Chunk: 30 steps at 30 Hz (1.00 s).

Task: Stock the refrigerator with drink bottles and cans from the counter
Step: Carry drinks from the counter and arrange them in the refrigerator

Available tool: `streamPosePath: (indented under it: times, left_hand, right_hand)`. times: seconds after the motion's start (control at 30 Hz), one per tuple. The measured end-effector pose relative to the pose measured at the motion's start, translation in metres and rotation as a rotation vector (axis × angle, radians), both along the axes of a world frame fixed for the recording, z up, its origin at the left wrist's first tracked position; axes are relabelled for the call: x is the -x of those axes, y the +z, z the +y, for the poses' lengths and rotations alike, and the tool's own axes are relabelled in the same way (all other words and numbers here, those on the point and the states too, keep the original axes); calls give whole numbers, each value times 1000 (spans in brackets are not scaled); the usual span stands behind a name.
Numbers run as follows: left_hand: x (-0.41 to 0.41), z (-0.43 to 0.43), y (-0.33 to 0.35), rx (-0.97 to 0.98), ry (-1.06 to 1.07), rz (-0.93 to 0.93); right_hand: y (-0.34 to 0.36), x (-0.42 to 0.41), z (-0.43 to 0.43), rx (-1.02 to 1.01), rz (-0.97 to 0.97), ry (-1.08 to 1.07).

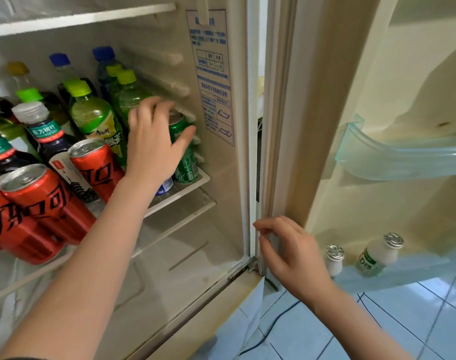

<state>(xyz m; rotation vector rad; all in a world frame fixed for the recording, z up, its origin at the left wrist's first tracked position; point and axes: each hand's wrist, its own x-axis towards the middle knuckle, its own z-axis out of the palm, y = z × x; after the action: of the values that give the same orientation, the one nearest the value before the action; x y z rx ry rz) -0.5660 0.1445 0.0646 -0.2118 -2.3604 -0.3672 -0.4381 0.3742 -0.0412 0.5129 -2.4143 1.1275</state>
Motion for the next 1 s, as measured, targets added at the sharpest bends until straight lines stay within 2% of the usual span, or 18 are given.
streamPosePath:
  times: [0.17, 0.27, 0.4, 0.5, 0.63, 0.7, 0.8, 0.9, 1.0]
  left_hand:
    - [-50, 14, -37, -118, -205, 330]
    - [-83, 37, -86, -190, -354, 259]
    - [-126, 72, -159, -343, -472, -95]
    - [-152, 99, -214, -419, -521, -470]
    - [-188, 140, -287, -285, -509, -1177]
    - [-211, 161, -315, -131, -513, -1412]
    - [-250, 193, -341, -13, -465, -1604]
    - [-294, 228, -362, 179, -483, -1661]
    - [-348, 276, -379, 288, -500, -1738]
  right_hand:
    - [-3, -21, 13, 49, -1, -67]
    - [-17, -39, 28, 39, -69, -166]
    - [-48, -67, 56, 35, -260, -351]
    - [-77, -99, 86, -33, -471, -467]
    - [-122, -167, 137, -186, -849, -550]
    - [-145, -209, 159, -188, -1059, -601]
    - [-171, -274, 184, -78, -1282, -682]
    - [-192, -342, 207, 99, -1320, -760]
    - [-216, -423, 239, 140, -1410, -809]
